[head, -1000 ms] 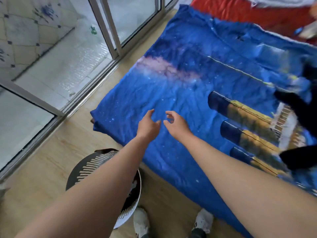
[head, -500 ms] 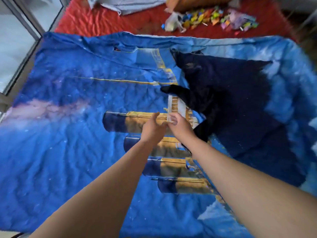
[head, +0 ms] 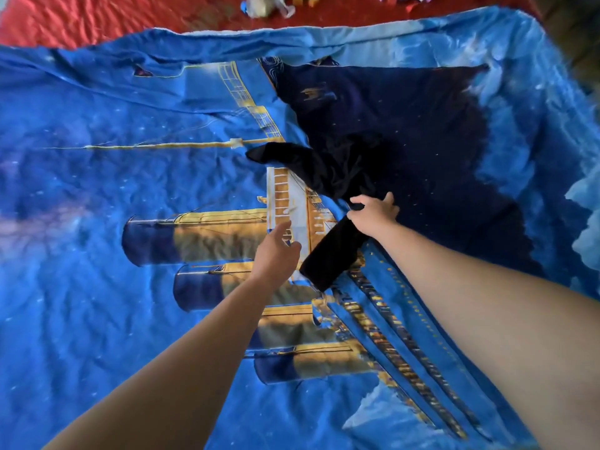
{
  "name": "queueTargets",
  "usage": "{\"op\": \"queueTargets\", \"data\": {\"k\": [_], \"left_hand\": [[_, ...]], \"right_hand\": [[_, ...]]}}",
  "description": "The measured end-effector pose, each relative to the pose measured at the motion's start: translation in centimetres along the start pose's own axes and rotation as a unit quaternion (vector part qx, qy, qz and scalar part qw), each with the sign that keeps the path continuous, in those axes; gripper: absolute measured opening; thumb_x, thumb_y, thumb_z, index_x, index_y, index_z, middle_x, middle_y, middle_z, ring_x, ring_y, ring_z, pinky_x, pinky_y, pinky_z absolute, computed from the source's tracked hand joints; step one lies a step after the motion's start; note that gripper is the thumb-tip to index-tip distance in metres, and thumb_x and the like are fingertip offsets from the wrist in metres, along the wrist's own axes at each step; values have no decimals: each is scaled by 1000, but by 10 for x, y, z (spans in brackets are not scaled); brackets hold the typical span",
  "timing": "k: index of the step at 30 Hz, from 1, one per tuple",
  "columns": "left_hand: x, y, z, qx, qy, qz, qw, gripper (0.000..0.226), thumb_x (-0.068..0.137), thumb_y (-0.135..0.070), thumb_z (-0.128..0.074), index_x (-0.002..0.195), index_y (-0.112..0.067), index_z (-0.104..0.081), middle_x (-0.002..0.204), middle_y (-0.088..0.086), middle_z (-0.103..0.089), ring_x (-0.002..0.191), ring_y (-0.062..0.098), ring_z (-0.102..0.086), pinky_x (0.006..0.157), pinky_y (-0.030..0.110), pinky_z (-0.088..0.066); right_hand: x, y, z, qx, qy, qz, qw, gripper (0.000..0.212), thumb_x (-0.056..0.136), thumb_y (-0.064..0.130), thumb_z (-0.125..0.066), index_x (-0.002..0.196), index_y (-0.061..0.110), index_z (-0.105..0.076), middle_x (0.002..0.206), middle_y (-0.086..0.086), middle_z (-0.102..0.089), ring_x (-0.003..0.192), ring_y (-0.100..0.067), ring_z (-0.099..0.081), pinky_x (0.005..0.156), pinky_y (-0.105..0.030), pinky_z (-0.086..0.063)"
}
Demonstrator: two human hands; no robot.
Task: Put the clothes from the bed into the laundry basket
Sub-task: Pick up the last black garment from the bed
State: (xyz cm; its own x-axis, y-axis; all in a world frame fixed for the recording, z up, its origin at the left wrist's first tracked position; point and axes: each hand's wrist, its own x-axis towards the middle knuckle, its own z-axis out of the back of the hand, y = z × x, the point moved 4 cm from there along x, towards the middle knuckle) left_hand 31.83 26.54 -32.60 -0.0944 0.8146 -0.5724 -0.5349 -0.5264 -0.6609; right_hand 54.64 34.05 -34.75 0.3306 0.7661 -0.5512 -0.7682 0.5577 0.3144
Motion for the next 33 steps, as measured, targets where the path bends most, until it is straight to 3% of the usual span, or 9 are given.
{"op": "queueTargets", "data": {"k": [5,10,12,14,18,21,25,30,33], "left_hand": [[9,10,6,9,-9,-4,1000,54,93,-22,-50,146,-34,-49,75,-10,-66,48,1,-55,42,21,-37],[11,0,11,-40,-24,-20,999,54,97,-23,-56,149,-29,-46,110,-9,-70,46,-8,-55,45,11,-43],[13,-16,17,-75,-32,-49,995,64,96,-26,-65,154,-28,-38,144,-6,-58,72,-16,-59,74,15,-54],[12,-37,25,-107,-40,-82,990,89,86,-36,-78,158,-29,-25,158,-1,-42,120,4,-59,105,34,-49],[3,-83,41,-136,-80,-144,977,111,65,-48,-88,154,-22,-28,159,11,-36,143,25,-41,115,36,-37],[4,-106,62,-204,-94,-172,959,61,72,-32,-79,121,-2,-62,118,23,-67,111,38,-64,98,53,-54],[3,-115,87,-289,-79,-130,945,13,76,-16,-64,86,-9,-67,72,8,-69,70,28,-65,72,48,-58],[-21,-130,88,-441,35,-91,892,25,86,-24,-55,104,-15,-70,95,8,-77,87,21,-74,71,38,-63],[-29,-117,99,-407,26,-100,907,32,89,-27,-51,111,-16,-70,104,7,-78,95,21,-75,76,38,-63]], "right_hand": [[20,8,13,36,-14,43,998,58,97,37,-53,151,21,-43,161,-7,-27,142,-36,-35,112,-41,-37],[-24,53,69,261,-158,192,933,29,96,27,-53,112,18,-76,119,-1,-72,108,-13,-66,84,-20,-46],[-51,80,91,362,-141,233,892,24,93,30,-59,92,21,-82,94,-1,-80,87,-2,-68,78,-19,-48],[-77,104,110,436,-105,249,858,26,90,32,-66,71,23,-81,77,3,-79,78,-1,-69,77,-19,-47],[-123,138,127,556,14,266,787,48,84,29,-70,41,17,-50,48,4,-45,60,-16,-43,70,-37,-33],[-140,146,126,550,24,289,783,50,85,23,-69,46,21,-39,53,1,-33,60,-18,-31,67,-41,-25],[-131,130,115,526,-47,240,815,17,84,29,-75,82,19,-62,82,2,-64,77,-12,-63,70,-30,-48],[-117,113,82,473,43,132,870,50,84,57,-66,126,30,-60,124,-1,-68,111,-15,-68,78,-30,-51],[-136,126,47,566,231,79,787,65,82,64,-62,130,20,-65,124,-13,-70,104,-34,-70,87,-55,-56]]}}
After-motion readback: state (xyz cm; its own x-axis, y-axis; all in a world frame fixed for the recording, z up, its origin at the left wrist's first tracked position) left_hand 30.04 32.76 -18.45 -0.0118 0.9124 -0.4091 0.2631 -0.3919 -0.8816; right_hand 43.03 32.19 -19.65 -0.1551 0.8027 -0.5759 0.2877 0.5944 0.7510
